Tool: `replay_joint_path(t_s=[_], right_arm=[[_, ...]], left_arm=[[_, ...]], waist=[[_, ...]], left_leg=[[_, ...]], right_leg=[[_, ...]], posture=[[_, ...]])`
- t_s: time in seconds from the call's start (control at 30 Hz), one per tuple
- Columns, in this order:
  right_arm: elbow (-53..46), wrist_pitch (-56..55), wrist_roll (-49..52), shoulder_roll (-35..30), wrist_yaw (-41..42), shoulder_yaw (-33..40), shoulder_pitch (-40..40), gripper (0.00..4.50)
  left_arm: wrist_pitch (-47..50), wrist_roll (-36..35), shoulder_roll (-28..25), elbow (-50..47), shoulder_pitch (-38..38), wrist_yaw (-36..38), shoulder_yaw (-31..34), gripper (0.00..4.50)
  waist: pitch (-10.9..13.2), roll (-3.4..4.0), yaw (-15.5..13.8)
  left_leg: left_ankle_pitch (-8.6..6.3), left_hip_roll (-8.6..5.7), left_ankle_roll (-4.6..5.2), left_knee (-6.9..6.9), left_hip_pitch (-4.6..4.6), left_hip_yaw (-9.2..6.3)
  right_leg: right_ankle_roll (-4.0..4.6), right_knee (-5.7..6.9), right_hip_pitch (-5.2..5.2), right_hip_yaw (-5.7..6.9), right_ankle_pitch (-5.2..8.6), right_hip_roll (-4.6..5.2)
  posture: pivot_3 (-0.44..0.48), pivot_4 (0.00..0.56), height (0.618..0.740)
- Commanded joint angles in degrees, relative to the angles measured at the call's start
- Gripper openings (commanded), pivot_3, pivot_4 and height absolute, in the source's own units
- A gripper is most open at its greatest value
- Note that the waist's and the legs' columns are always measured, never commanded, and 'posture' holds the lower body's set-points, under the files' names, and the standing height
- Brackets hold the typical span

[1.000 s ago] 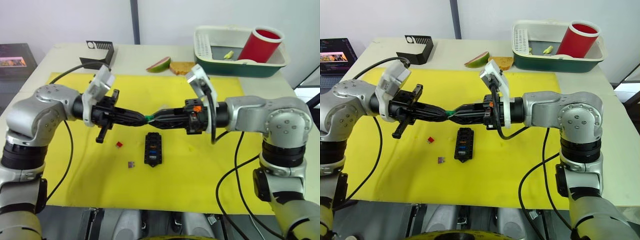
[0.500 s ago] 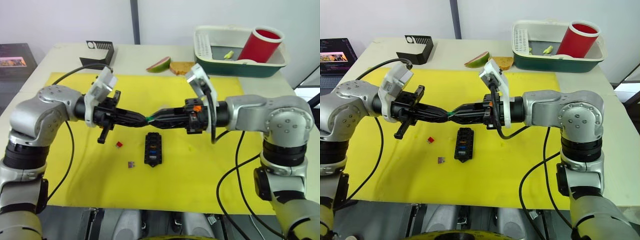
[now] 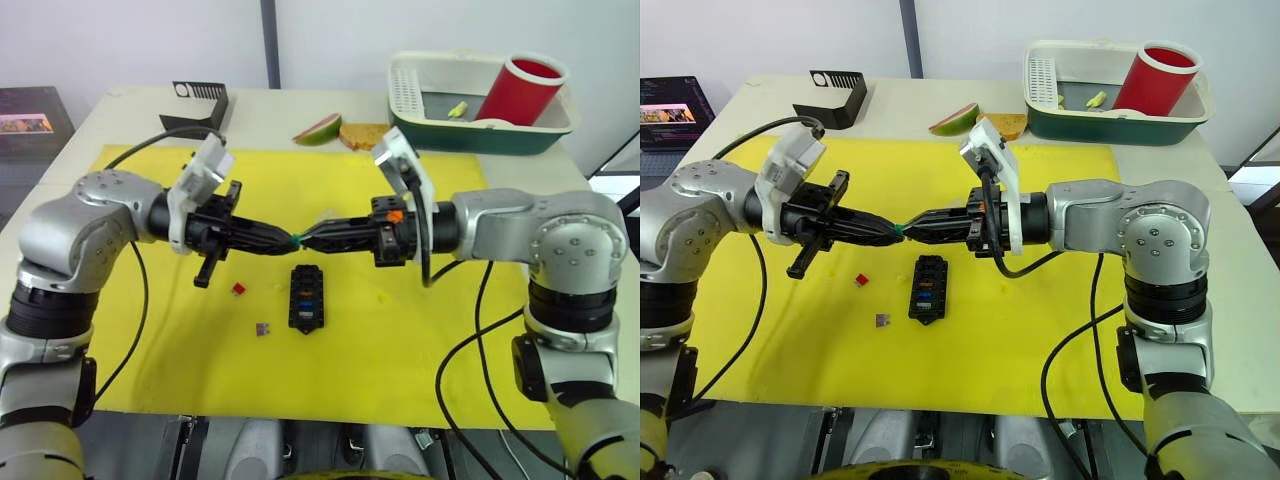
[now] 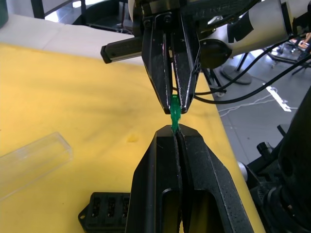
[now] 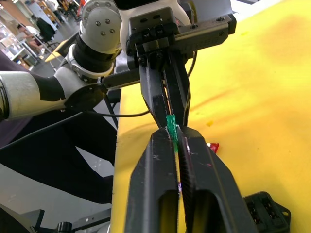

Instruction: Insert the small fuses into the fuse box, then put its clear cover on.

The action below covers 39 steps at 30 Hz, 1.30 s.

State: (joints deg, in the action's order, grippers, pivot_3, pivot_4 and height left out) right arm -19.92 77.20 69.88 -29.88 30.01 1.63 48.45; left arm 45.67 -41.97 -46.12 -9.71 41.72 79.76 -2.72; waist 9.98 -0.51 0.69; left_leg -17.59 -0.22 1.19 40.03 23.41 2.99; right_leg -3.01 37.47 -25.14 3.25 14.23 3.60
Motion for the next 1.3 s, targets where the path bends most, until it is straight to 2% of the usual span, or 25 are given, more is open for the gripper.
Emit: replay_joint_path(t_s=[0.03,0.13,0.17,0.2,0.3,0.47,0.73,0.93,1.3], right_arm=[[-0.9,-1.1,1.1,0.1,0.6,0.6,1.6,0.04],[-1.2,-1.1,0.6,-0.2,0.8,0.2,1.7,0.04],[-1.4,-1.2,0.3,-0.4,1.0,0.0,1.8,0.00],[-1.6,-1.3,-0.2,-0.7,1.4,-0.5,1.9,0.00],[-3.3,-3.4,-5.6,-3.5,4.6,-5.2,1.6,0.00],[-4.3,-12.4,-19.2,-8.3,12.6,-17.2,0.9,0.00],[-0.5,-24.4,-34.2,-8.5,21.0,-27.7,0.0,0.00],[2.5,-28.5,-39.3,-6.4,22.7,-27.8,-1.4,0.00],[4.1,-28.4,-42.7,-4.4,24.7,-27.4,-3.6,0.00]], left_arm=[[-0.6,-0.1,-0.2,-0.6,0.7,-0.3,0.7,0.00],[-0.3,0.4,-0.8,-0.8,0.4,-0.2,0.2,0.00],[-0.8,1.4,-1.3,-0.9,0.0,-0.2,-0.2,0.44],[-1.6,2.6,-1.7,-0.9,-0.5,-0.5,-0.7,0.59],[-4.7,6.2,-3.5,-0.3,-3.2,0.0,-1.7,1.84],[-16.7,16.3,-5.8,3.0,-9.3,0.8,-5.4,4.37],[-22.2,21.2,-2.5,4.3,-13.4,-2.1,-7.7,4.45],[-23.8,22.7,-0.8,4.1,-14.5,-3.2,-7.8,4.45],[-23.8,22.8,-0.4,3.2,-15.1,-3.5,-7.4,4.45]], waist=[[0.0,0.00,0.0],[0.0,0.00,0.0],[0.0,0.00,0.0],[0.0,0.00,0.1],[0.0,0.00,0.1],[0.0,0.00,0.0],[0.0,-0.05,-0.1],[0.0,-0.05,-0.1],[0.0,-0.05,-0.1]], left_leg=[[0.00,0.00,0.00,0.00,0.00,0.00],[0.00,0.00,0.00,0.00,0.00,0.00],[0.00,0.00,0.00,0.00,0.00,0.00],[0.00,0.00,0.00,0.00,0.00,0.00],[0.00,0.00,0.00,-0.01,0.00,0.00],[0.00,0.00,0.01,-0.02,0.00,0.00],[-0.03,0.00,0.06,0.00,0.03,0.00],[-0.03,0.00,0.06,0.01,0.03,0.00],[-0.03,0.01,0.05,0.00,0.03,-0.01]], right_leg=[[0.00,0.00,0.00,0.00,0.00,0.00],[0.00,0.00,0.00,0.00,0.00,0.00],[0.00,0.00,0.00,0.00,0.00,0.00],[0.00,0.00,0.00,0.00,0.00,0.00],[0.00,0.00,0.00,0.00,0.00,0.00],[0.00,-0.01,-0.01,0.00,0.00,-0.02],[0.00,-0.08,0.00,0.01,0.00,0.01],[0.00,-0.05,-0.01,0.01,0.00,0.00],[0.00,-0.05,-0.01,0.01,0.00,0.00]], posture=[[0.000,0.150,0.740],[0.000,0.150,0.740],[0.000,0.150,0.740],[0.000,0.150,0.740],[0.000,0.150,0.740],[0.000,0.150,0.740],[0.000,0.150,0.740],[0.000,0.150,0.740],[0.000,0.150,0.740]])
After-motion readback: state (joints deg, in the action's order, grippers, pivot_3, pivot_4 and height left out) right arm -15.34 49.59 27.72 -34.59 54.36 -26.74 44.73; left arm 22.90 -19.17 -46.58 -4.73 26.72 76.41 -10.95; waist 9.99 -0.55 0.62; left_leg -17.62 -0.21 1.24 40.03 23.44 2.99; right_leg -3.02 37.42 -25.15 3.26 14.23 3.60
